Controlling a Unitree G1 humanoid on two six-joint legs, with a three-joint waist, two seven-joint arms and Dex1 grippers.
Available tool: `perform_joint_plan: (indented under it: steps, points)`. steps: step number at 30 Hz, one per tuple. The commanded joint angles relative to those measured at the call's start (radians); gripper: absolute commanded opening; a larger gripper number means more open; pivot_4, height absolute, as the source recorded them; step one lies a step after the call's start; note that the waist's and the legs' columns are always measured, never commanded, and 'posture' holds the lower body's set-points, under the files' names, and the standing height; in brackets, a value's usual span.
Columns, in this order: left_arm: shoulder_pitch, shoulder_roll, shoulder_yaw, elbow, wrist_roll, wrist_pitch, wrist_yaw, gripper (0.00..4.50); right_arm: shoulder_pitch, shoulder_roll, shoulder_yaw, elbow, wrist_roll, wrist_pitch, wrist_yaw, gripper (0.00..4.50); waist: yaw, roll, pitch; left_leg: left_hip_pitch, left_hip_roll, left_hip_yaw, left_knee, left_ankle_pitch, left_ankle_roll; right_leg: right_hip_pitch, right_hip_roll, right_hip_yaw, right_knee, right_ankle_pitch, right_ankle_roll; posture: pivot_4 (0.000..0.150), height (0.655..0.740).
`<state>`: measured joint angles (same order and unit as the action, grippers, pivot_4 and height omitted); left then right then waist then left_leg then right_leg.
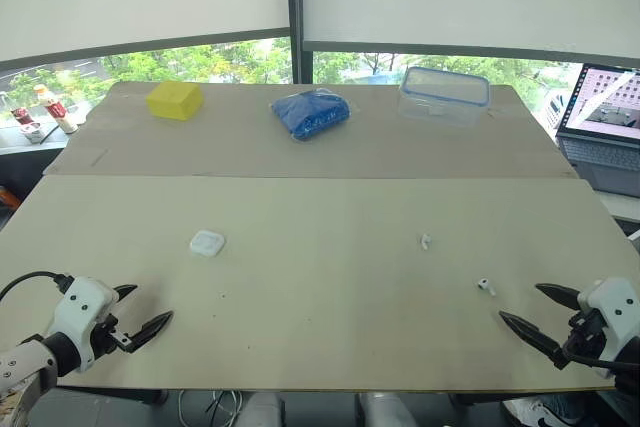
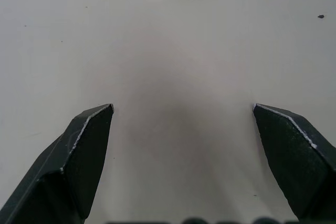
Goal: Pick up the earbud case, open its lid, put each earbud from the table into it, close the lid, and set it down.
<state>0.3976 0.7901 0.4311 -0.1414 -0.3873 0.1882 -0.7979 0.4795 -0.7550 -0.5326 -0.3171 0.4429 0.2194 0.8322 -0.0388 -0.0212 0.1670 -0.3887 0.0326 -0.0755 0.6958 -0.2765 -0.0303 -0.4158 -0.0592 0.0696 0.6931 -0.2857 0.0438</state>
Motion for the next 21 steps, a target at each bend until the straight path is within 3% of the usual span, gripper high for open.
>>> perform_joint_plan:
  steps: [1,8,14,21]
  points:
    - [-0.003,-0.023,0.039,-0.017,-0.004,-0.027,0.008,4.50,-0.016,-0.013,-0.027,0.000,-0.003,-0.001,0.008,4.47,0.000,0.000,0.000,0.000,0.000,0.000,0.000,0.000,0.000,0.000,0.000,0.000,0.000,0.000,0.000,0.150,0.6797]
    - [-0.033,-0.060,0.102,-0.013,-0.099,-0.044,-0.065,4.50,-0.027,0.000,-0.032,0.009,-0.021,-0.017,0.014,4.47,0.000,-0.001,0.000,0.000,0.000,0.000,0.000,0.000,0.000,0.000,0.000,0.000,0.000,0.000,0.000,0.150,0.6797]
    - [-0.035,-0.062,0.128,0.014,-0.090,-0.089,-0.091,4.50,-0.030,0.015,-0.051,0.021,-0.018,-0.019,0.007,4.47,0.000,-0.001,0.000,0.000,0.000,0.000,0.000,0.000,0.000,0.000,0.000,0.000,0.000,0.000,0.000,0.150,0.6797]
    - [-0.044,-0.112,0.085,-0.036,-0.094,0.005,-0.023,4.50,-0.024,-0.004,-0.041,0.004,-0.020,-0.015,0.053,4.47,0.000,-0.001,0.000,0.000,0.000,0.000,0.000,0.000,0.000,0.000,0.000,0.000,0.000,0.000,0.000,0.150,0.6797]
